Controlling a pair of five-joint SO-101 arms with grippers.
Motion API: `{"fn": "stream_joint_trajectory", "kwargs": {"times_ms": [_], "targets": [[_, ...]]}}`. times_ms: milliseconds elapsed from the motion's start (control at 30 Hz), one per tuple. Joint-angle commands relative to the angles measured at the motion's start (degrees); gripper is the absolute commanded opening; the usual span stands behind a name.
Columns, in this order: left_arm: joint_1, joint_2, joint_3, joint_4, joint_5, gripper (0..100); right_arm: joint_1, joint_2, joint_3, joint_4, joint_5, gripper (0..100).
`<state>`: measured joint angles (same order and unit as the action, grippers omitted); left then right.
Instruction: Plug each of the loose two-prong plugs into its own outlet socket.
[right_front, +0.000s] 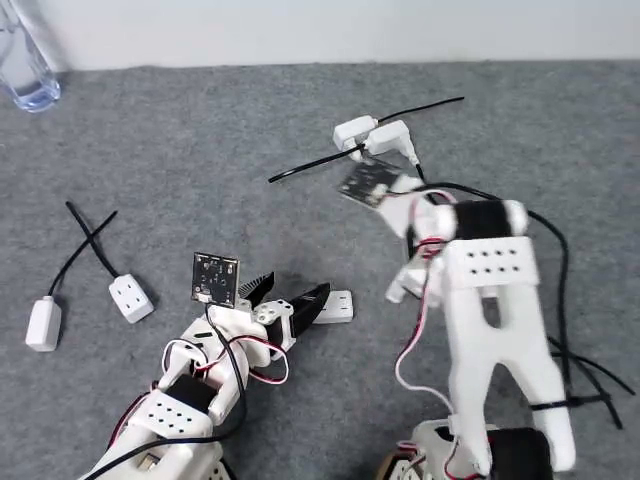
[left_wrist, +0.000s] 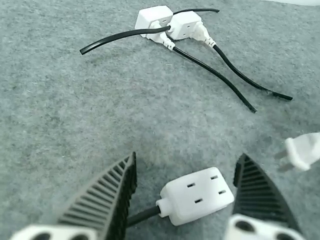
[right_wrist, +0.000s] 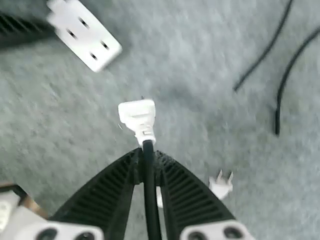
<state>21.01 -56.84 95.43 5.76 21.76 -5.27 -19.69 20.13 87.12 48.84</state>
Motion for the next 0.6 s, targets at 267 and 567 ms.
{"fn": "stream_joint_trajectory", "kwargs": {"times_ms": [267,567], "targets": [[-0.44,-0.44,-0.40,-0.97,0.00,30,14.20,-0.31,22.95,-20.09,15.74,1.7],[-0.44,-0.44,-0.40,-0.97,0.00,30,15.43,-0.84,26.29,-21.32,15.65,25.4]]}}
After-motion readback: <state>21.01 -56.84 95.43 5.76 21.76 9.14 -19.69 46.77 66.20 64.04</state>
